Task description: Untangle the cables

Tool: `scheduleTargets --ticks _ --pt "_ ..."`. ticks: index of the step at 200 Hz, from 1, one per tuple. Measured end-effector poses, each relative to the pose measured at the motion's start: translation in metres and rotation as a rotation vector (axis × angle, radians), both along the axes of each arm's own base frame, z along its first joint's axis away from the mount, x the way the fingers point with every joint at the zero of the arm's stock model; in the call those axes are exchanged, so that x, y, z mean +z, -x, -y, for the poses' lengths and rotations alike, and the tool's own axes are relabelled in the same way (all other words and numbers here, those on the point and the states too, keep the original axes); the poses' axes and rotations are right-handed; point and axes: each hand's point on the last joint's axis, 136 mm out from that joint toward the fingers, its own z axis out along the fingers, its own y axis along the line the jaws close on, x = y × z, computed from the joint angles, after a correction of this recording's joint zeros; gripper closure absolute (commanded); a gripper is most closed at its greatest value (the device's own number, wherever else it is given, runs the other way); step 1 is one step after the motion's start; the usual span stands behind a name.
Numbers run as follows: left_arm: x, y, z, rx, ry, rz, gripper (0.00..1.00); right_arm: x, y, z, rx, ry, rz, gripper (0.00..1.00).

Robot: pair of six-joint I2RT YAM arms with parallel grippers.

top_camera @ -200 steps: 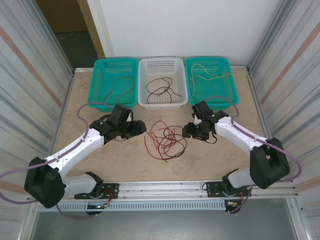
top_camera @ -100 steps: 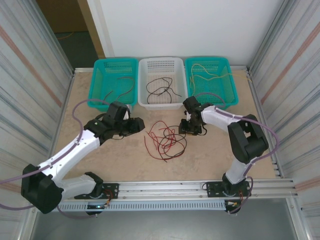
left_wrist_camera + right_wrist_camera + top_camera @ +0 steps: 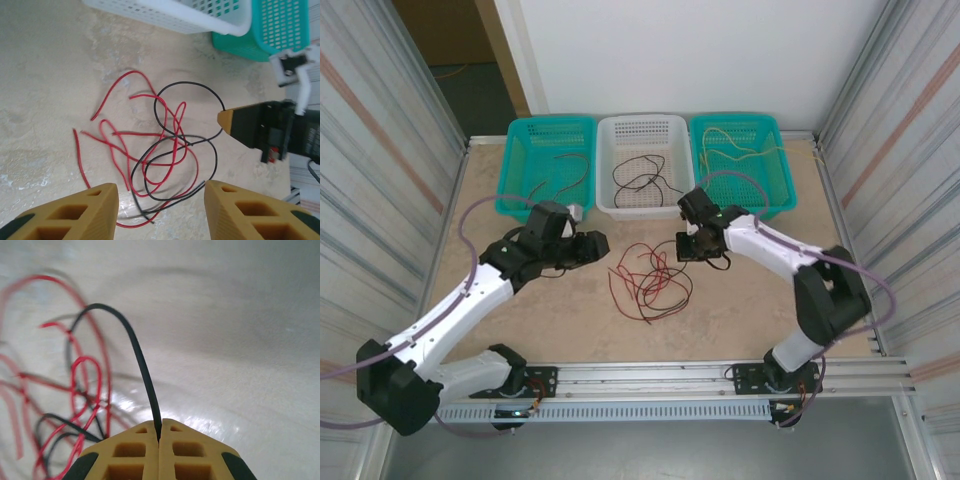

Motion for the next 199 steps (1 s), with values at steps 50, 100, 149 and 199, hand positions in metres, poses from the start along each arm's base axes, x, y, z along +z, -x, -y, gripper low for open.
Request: scheduleTargets --ticks 50,100,149,199 --pt "0.044 -0.005 0.021 -0.083 0.105 0.148 0.45 0.146 0.018 -0.036 0.108 -0.184 0.317 1.0" --pt "0.09 0.011 0.06 -0.244 0.191 0.305 0.42 0.224 0.035 -0.036 0.129 -0.304 0.468 1.0" --pt "0.101 0.006 0.064 -0.256 0.165 0.358 0.35 0.247 0.045 -0.031 0.141 -0.36 0.508 1.0" --pt "0.091 -0.009 0.078 -0.258 0.166 0.356 0.32 0.253 0.052 -0.036 0.173 -0.397 0.498 1.0"
